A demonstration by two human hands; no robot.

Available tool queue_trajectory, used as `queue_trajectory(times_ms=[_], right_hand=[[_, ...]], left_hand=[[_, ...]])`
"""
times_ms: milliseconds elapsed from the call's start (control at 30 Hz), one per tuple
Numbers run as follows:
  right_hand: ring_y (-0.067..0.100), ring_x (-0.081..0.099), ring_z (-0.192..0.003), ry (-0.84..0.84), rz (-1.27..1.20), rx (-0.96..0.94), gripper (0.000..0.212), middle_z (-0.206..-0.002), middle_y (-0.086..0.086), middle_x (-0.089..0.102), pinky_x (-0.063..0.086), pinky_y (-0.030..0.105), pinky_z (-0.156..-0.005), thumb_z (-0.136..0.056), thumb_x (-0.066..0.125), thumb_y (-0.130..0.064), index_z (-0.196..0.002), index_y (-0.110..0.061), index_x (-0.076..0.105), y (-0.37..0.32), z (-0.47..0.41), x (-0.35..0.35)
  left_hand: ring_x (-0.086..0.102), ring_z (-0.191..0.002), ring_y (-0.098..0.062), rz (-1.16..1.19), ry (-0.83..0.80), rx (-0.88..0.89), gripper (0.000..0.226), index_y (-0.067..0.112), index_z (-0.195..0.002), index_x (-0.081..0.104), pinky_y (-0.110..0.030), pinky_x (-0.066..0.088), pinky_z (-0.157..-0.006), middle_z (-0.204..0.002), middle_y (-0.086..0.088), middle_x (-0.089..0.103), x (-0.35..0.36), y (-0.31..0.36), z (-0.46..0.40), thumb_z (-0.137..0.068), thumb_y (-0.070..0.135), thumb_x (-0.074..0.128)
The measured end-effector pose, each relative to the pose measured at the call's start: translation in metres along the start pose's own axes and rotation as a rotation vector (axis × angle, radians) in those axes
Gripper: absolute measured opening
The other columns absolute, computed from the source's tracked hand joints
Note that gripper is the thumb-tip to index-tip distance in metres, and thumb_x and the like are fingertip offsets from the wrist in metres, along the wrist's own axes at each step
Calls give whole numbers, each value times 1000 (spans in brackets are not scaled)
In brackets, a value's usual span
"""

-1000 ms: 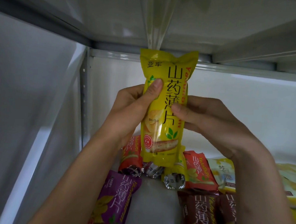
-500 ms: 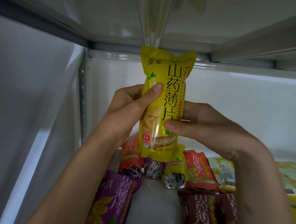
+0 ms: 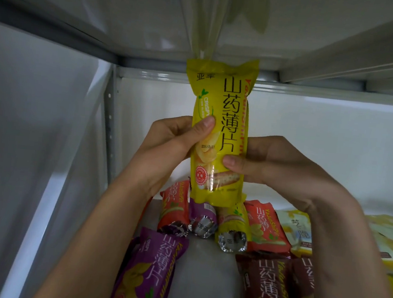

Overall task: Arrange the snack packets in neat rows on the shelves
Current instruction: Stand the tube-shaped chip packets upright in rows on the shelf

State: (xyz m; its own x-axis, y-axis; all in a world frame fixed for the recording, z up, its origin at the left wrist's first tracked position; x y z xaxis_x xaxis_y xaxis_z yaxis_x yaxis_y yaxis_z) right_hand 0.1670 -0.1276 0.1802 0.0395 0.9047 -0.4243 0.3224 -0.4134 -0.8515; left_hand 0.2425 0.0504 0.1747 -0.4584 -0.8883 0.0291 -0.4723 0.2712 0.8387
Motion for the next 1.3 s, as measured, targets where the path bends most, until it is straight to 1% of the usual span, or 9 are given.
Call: queue_trajectory(times_ms=[167,367,467,600,800,933,1067,1200,1300], right_hand=[[19,77,-104,10,-14,29,32,-111,2,80,60,38,-98,-91,73,-17,-122,-12,75,0,-1,0],[16,73,-114,-161,82,42,46,-118,-1,78,54,39,-107,-82,80,-23,-127,-17,73,2,0,9],[19,75,-110,-111,102,51,42,-114,2,79,55,45,-106,-82,81,-18,-124,-15,74,6,-3,8],[20,75,-110,-78,114,68,55,-112,1,80,54,50,-106,-71,82,-31,-123,-18,75,7,-2,5],[20,73,-114,-170,118,132,59,-119,3,78,54,47,-107,-80,83,-17,-135,-27,65,8,3,7],[25,75,-110,-138,104,161,62,-116,8,78,55,49,-105,-85,80,-1,-138,-26,62,12,1,5],[22,77,-104,-105,111,151,60,-111,7,80,59,42,-99,-81,83,-8,-136,-25,64,11,0,3],[19,77,-104,-103,115,143,74,-111,3,80,60,39,-98,-64,85,-28,-135,-27,64,9,1,4],[20,76,-107,-125,131,131,69,-113,4,79,57,39,-102,-76,86,-14,-138,-27,60,9,1,4]], left_hand=[[76,-108,-21,45,-138,-110,41,4,-123,72,-26,61,-88,-116,-9,79,3,-1,3,-94,32,63],[75,-75,-11,-13,-54,-84,24,6,-106,76,-20,58,-71,-80,3,78,-3,-4,2,-99,26,65],[75,-81,-13,43,-102,-136,35,3,-112,75,-23,59,-77,-87,0,78,-2,-6,2,-95,31,65],[75,-109,-21,8,-296,-251,42,6,-122,71,-26,60,-88,-116,-8,79,-3,-11,8,-90,32,63],[78,-101,-20,-25,-258,-274,27,6,-117,73,-26,62,-79,-112,-8,80,-2,-12,7,-96,21,65],[76,-109,-21,-32,-269,-266,37,12,-120,72,-29,62,-87,-117,-5,79,-3,-15,7,-89,30,68],[72,-119,-21,-29,-342,-294,50,12,-131,67,-34,59,-100,-126,-5,76,-2,-17,8,-86,33,68],[72,-118,-22,-35,-333,-292,51,10,-131,68,-34,59,-100,-125,-6,76,-3,-18,8,-83,26,72],[73,-115,-22,-62,-304,-259,45,9,-126,70,-33,60,-96,-122,-6,77,-4,-19,7,-84,25,71]])
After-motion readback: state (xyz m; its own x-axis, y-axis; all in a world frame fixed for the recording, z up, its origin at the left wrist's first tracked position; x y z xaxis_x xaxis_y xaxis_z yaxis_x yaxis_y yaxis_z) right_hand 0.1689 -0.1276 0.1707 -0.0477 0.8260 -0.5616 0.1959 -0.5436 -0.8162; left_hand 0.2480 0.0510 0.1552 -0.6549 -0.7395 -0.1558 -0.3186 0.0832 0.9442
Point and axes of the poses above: each hand's wrist, its own z-axis away from the middle knuckle, its own x-axis out of the palm, y = z × x, the point moved 3 cm from there along -z, towards the middle knuckle
